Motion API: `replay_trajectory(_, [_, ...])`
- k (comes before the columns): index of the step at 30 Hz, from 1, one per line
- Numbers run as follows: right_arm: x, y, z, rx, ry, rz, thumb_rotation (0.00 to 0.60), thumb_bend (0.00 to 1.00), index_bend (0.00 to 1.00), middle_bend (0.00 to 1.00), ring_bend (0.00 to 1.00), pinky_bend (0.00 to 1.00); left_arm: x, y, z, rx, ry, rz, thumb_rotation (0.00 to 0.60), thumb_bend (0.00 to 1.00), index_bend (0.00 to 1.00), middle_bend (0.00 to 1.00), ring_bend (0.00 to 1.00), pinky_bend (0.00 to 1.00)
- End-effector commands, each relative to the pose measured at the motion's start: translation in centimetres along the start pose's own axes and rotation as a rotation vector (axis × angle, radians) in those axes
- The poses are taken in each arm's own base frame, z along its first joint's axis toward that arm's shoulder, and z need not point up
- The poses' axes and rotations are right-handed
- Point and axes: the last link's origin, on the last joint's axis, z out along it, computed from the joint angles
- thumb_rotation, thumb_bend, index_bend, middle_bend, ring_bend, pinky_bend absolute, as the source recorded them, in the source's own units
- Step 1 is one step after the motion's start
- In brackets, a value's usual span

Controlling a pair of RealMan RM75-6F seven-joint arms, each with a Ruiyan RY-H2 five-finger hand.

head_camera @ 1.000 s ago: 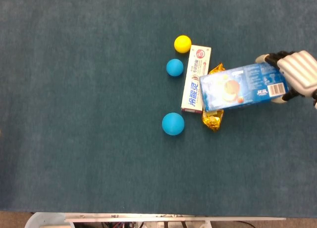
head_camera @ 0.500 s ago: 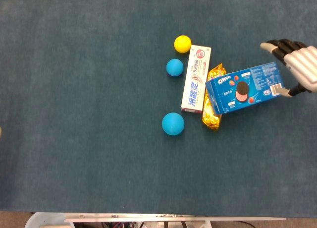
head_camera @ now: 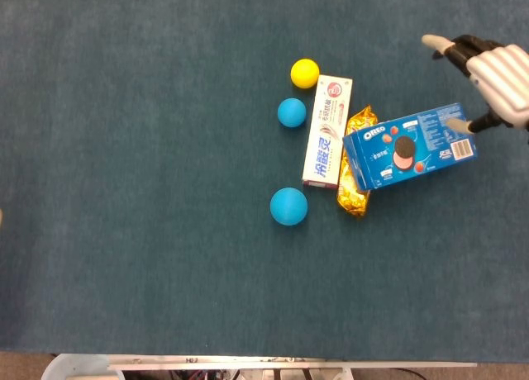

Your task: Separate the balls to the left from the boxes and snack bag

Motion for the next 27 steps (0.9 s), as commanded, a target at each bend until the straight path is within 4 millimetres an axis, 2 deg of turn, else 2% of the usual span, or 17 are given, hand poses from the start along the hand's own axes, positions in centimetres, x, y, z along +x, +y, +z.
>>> replay_trajectory(1, [1.0,-1.0,0.5,0.026,0.011,-0.006,0.6,0.14,0.19,0.34,0.23,0.35,0.2,0.0,-0.1,-0.001,0.004,0.003,0.6,0.37,0.07,0.12,0.07,0.0])
replay_trajectory(4, [1.4,-1.8,0.7,0.043,0.016,-0.011,0.6,0.14,0.25,0.37,0.28,0.39,0.4,0.1,-0.1,-0.007,0.007,0.004,0.6,0.37,0.08,0.13,0.07,0.0])
replay_trajectory(12, [1.6,-5.2,1.1,0.135,-0.048,0.028,0.6,0.14,0.26,0.38,0.29,0.41,0.8,0.5,-0.3,-0.031,-0.002,0.01,0.6,0.37,0.08,0.13,0.07,0.0])
replay_trajectory(23, [0.4,-12.6,1.5,0.396,-0.145,-0.065,0.6,0.14,0.26,0.38,0.29,0.41,1.1,0.6,-0.6,-0.038,-0.008,0.016,0.6,0.37,0.08,0.13,0.07,0.0])
replay_trajectory(27, [-0.5,-15.1,1.9,0.476,-0.156,-0.138,0.6,0.1,0.26,0.37,0.29,0.42,1.3,0.6,-0.7,-0.042,-0.003,0.015,0.6,0.37,0.08,0.13,0.07,0.0])
